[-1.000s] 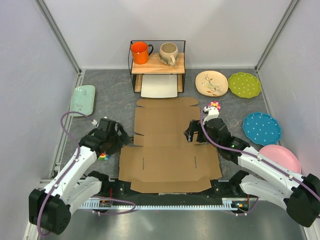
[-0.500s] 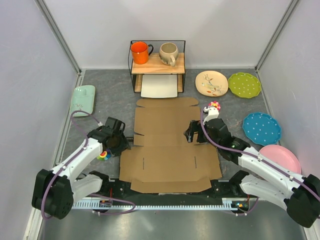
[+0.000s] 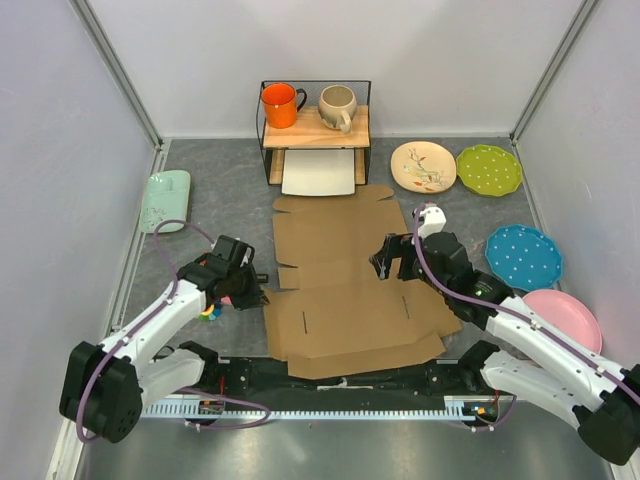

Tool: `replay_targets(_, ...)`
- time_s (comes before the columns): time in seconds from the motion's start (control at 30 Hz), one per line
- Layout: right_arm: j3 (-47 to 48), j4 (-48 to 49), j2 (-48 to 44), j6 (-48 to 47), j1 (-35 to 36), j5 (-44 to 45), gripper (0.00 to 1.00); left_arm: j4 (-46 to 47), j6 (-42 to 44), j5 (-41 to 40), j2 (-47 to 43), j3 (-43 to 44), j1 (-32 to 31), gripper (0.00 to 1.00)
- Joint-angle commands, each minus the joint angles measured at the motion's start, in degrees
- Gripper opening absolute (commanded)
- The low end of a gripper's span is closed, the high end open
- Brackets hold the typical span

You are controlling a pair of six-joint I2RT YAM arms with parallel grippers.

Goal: Fold the paper box

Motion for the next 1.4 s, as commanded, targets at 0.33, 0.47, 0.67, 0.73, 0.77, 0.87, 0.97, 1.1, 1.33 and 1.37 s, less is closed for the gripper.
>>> replay_targets(0.33,11.18,-7.26,-4.64,-3.36,0.0,3.81,0.98,1.22,16.43,11.62,-9.03,11.38,-0.18,0.02)
replay_targets(0.47,13.73,-9.37,-5.61,-4.68,0.09,5.04,0.98,-1.15,20.49,15.05,-8.68,17.53,-0.53,0.02)
replay_targets(0.67,16.98,-11.39,-6.23,-5.47,0.0,5.83,0.98,-5.54,22.86,21.11,-9.2,23.42,-2.02,0.02)
replay_targets(0.73,17.69,-11.74,-6.23,-5.56,0.0,5.83,0.98,-6.68,22.78,22.95,-10.86,23.96,-2.37,0.02)
replay_targets(0.77,17.95,-12.18,-6.32,-5.47,0.0,5.75,0.98,-7.65,22.69,23.75,-11.66,24.14,-2.55,0.02)
replay_targets(0.87,18.65,-12.62,-6.84,-5.65,0.0,5.92,0.98,-9.67,22.34,25.86,-14.21,24.66,-2.99,0.02)
replay_targets(0.97,19.45,-12.8,-7.46,-5.65,-0.09,6.1,0.98,-10.9,22.51,26.65,-16.67,25.89,-3.16,0.02)
replay_targets(1.1,20.32,-13.42,-8.77,-5.56,0.0,6.19,0.98,-11.44,23.3,26.92,-17.91,28.44,-3.25,0.02)
replay_targets(1.33,19.89,-14.21,-10.27,-5.21,0.0,6.36,0.98,-11.61,30.75,17.46,-6.5,34.68,-3.25,0.02)
replay_targets(1.37,19.71,-14.47,-10.36,-5.12,0.0,6.27,0.98,-11.7,31.9,15.95,-4.13,36.25,-3.25,0.02)
